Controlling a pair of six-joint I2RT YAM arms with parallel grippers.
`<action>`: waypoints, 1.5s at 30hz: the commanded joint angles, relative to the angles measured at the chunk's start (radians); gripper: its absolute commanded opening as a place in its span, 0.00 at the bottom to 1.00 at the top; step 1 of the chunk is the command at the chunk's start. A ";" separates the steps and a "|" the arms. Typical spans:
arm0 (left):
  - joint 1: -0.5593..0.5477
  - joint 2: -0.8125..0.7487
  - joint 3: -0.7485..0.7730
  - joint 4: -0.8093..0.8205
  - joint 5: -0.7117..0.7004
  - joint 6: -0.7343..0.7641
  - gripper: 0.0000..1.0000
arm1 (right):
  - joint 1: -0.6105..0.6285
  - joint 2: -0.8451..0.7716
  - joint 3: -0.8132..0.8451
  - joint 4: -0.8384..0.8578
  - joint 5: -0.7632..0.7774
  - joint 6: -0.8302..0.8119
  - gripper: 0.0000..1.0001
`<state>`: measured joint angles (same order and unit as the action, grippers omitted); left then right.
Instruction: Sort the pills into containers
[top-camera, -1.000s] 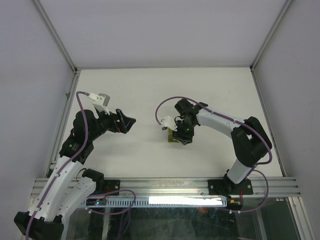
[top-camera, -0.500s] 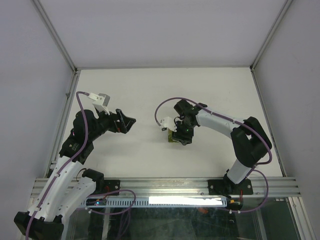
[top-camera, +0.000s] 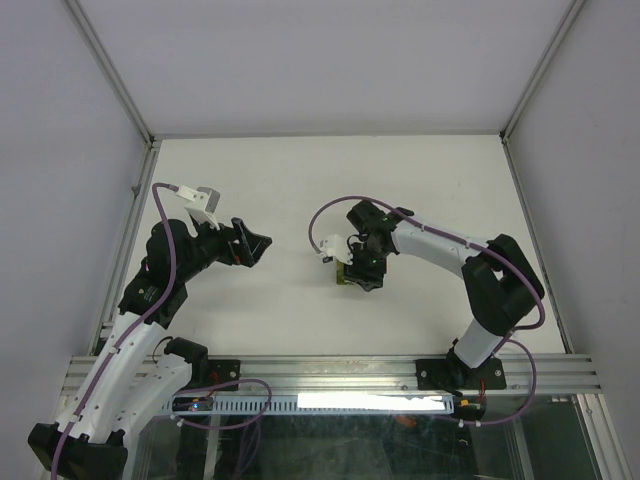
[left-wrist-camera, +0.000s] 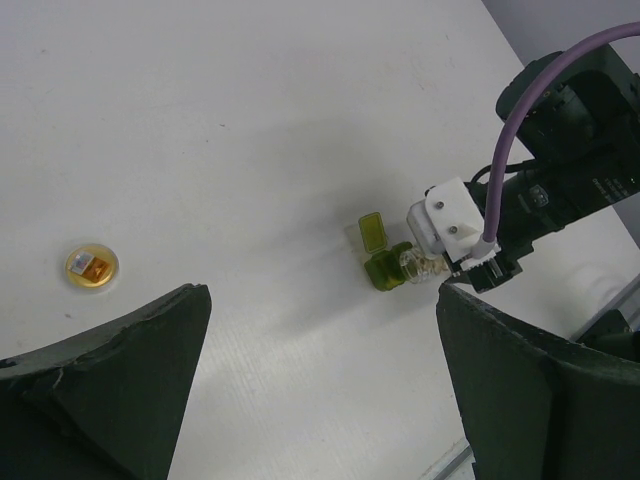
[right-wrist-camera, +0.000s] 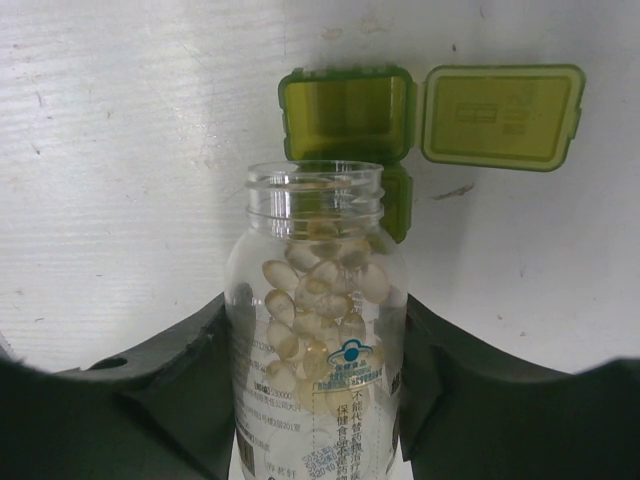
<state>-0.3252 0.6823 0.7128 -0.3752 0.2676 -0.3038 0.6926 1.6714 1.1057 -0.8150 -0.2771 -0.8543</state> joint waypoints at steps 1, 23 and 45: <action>0.016 -0.005 0.015 0.025 0.022 0.008 0.99 | 0.007 -0.054 -0.002 0.043 0.043 0.003 0.00; 0.020 -0.004 0.012 0.025 0.020 0.008 0.99 | 0.021 -0.035 0.039 -0.007 0.033 0.016 0.00; 0.021 -0.002 0.012 0.026 0.019 0.006 0.99 | 0.032 -0.067 0.008 0.058 0.039 0.014 0.00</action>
<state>-0.3187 0.6823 0.7128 -0.3752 0.2684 -0.3035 0.7170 1.6547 1.1011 -0.7929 -0.2272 -0.8490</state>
